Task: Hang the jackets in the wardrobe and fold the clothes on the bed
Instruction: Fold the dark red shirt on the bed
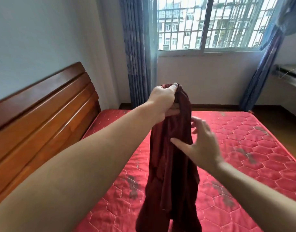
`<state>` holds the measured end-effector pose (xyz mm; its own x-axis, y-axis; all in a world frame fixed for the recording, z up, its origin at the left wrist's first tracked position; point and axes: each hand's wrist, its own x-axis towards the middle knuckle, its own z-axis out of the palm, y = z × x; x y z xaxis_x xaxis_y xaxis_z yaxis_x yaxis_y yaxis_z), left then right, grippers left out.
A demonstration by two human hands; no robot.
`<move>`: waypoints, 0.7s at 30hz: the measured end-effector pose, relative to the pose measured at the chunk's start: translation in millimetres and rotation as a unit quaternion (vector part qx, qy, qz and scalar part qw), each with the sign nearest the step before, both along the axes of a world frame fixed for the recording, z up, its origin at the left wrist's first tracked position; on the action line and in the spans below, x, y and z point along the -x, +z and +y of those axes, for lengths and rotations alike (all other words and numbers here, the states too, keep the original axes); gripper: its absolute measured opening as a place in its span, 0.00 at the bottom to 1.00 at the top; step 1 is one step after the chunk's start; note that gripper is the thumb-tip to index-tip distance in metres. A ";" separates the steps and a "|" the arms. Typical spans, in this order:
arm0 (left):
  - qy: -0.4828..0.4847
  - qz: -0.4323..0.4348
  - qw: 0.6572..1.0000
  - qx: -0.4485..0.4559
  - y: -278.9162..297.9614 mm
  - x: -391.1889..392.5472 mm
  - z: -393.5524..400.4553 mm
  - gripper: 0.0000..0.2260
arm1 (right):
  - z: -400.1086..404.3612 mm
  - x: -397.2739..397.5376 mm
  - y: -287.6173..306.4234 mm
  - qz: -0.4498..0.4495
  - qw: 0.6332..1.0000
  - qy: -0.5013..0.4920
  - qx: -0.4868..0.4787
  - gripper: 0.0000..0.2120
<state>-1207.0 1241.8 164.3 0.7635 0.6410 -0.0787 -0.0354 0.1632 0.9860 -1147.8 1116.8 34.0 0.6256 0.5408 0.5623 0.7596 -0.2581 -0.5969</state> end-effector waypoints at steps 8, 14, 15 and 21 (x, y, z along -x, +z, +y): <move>0.108 0.006 0.994 0.035 5.4 26.3 29.3 0.13 | -14.9 -37.5 1.2 0.101 0.984 0.020 0.149 0.09; 0.133 0.058 0.989 0.026 1.1 50.0 52.8 0.09 | -26.3 -69.6 51.8 -0.017 0.957 0.100 0.271 0.14; 0.132 0.062 0.989 0.025 1.6 53.6 54.5 0.08 | -26.7 -72.5 60.5 -0.026 0.951 0.111 0.289 0.15; 0.107 0.093 0.990 0.009 0.0 61.9 58.9 0.09 | -15.3 -69.3 97.3 0.042 0.981 0.136 0.133 0.14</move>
